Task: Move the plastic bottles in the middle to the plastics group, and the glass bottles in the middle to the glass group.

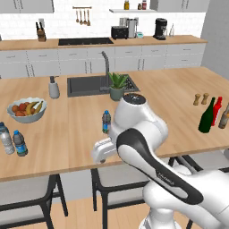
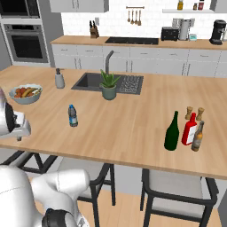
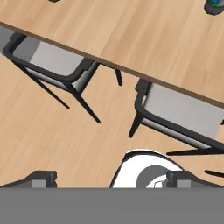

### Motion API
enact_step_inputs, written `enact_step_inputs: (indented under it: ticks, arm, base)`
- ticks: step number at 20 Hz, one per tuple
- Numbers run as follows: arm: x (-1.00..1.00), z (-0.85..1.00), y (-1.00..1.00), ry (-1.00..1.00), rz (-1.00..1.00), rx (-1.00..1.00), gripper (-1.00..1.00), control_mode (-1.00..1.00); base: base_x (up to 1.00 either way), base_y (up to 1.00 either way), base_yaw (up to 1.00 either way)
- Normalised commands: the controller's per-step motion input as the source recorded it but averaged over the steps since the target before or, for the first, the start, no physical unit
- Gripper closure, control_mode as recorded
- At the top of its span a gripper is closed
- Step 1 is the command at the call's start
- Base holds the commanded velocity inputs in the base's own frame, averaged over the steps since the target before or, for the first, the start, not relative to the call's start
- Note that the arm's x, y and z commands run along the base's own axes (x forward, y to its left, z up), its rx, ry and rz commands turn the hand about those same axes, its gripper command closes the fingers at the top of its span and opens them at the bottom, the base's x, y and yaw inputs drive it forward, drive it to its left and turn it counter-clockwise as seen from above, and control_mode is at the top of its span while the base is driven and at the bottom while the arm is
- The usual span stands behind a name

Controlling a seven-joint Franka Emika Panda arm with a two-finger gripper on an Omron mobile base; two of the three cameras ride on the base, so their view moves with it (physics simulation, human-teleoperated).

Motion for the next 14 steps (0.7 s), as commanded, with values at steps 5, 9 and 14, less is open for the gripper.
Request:
enact_step_inputs:
  ticks: [5,9,14]
  arm:
    - [0.55,0.63,-0.94,0.17,0.3,-0.16,-1.0,-1.0]
    - [0.68,0.37,-0.76,0.11,0.23,-0.2,-1.0,-1.0]
    - [0.7,0.0,-0.25,0.0,0.01,-0.06,-1.0,-1.0]
  base:
    - [0.0,0.0,0.0]
    - [0.0,0.0,0.0]
    - [0.0,0.0,0.0]
